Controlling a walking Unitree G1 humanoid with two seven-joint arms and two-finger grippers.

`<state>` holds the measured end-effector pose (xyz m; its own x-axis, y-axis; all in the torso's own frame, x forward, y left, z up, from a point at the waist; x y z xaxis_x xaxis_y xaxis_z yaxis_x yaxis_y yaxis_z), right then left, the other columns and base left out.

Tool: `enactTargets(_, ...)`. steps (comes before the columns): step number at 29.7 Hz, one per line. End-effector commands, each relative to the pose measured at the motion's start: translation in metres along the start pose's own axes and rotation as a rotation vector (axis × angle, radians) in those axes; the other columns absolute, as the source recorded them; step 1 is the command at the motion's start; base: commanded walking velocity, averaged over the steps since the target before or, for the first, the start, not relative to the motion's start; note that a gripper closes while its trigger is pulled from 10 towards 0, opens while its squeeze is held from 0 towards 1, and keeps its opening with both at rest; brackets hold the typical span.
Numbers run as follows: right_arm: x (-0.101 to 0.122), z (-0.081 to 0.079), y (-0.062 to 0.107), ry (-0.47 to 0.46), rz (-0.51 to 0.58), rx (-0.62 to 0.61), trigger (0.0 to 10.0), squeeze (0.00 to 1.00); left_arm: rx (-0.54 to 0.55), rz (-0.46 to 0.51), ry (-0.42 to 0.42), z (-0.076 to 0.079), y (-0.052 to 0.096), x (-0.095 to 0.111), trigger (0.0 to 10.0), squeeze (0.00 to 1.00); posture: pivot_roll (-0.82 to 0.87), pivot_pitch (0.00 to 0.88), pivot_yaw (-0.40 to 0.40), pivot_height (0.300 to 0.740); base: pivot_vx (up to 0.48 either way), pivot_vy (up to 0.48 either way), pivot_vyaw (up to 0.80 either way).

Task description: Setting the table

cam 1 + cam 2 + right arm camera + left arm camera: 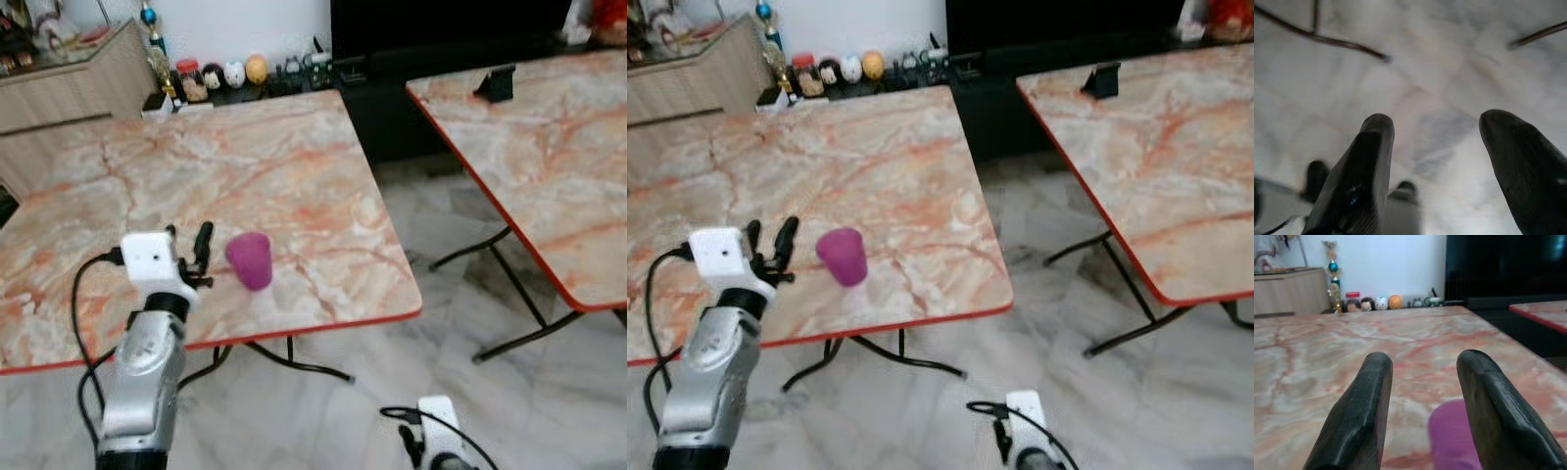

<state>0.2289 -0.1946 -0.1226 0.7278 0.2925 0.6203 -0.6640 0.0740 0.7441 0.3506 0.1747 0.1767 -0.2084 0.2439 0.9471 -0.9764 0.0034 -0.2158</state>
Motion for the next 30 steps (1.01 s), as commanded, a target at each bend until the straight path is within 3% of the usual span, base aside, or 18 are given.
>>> enactTargets(1, 0.003, -0.014, 0.0, -0.004, 0.002, 0.031, 10.0, 0.0, 0.013, -0.028, -0.001, -0.008, 0.0, 0.002, 10.0, 0.0, -0.04, 0.0, 0.079, 0.714, 0.0, 0.0, 0.0)
enactTargets(8, 0.003, -0.015, 0.0, 0.0, -0.002, 0.032, 10.0, 0.0, 0.008, -0.111, 0.117, -0.004, -0.007, 0.0, 10.0, 0.0, -0.03, 0.0, 0.08, 0.714, 0.0, 0.0, 0.0)
enactTargets(16, 0.005, -0.015, -0.001, 0.001, 0.008, 0.025, 10.0, 0.0, -0.038, -0.132, 0.122, 0.008, -0.017, 0.004, 10.0, 0.0, -0.04, 0.0, 0.086, 0.723, 0.0, 0.0, 0.0)
enactTargets(25, 0.003, -0.012, -0.001, 0.011, -0.003, 0.014, 10.0, 0.0, -0.094, -0.247, 0.1, 0.021, -0.018, -0.013, 10.0, 0.0, -0.04, 0.0, 0.089, 0.74, 0.0, 0.0, 0.0)
enactTargets(30, 0.001, -0.012, 0.0, -0.001, -0.012, 0.018, 10.0, 0.0, -0.044, -0.282, 0.137, 0.018, -0.027, -0.015, 10.0, 0.0, -0.04, 0.0, 0.091, 0.74, 0.0, 0.0, 0.0)
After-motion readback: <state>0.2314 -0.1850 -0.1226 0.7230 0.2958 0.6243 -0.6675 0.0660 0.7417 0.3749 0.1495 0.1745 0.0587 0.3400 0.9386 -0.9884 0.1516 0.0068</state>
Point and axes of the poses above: a point about 5 cm out from each wrist's last joint towards the gripper, its own y axis pointing back from the gripper into the wrist, its own x axis along the axis of the wrist's last joint, z = x × y, the point moved 6 cm from there along -y, pointing out of the wrist towards the gripper, and after that the axes turned 10 degrees about y, right-handed, at the moved point
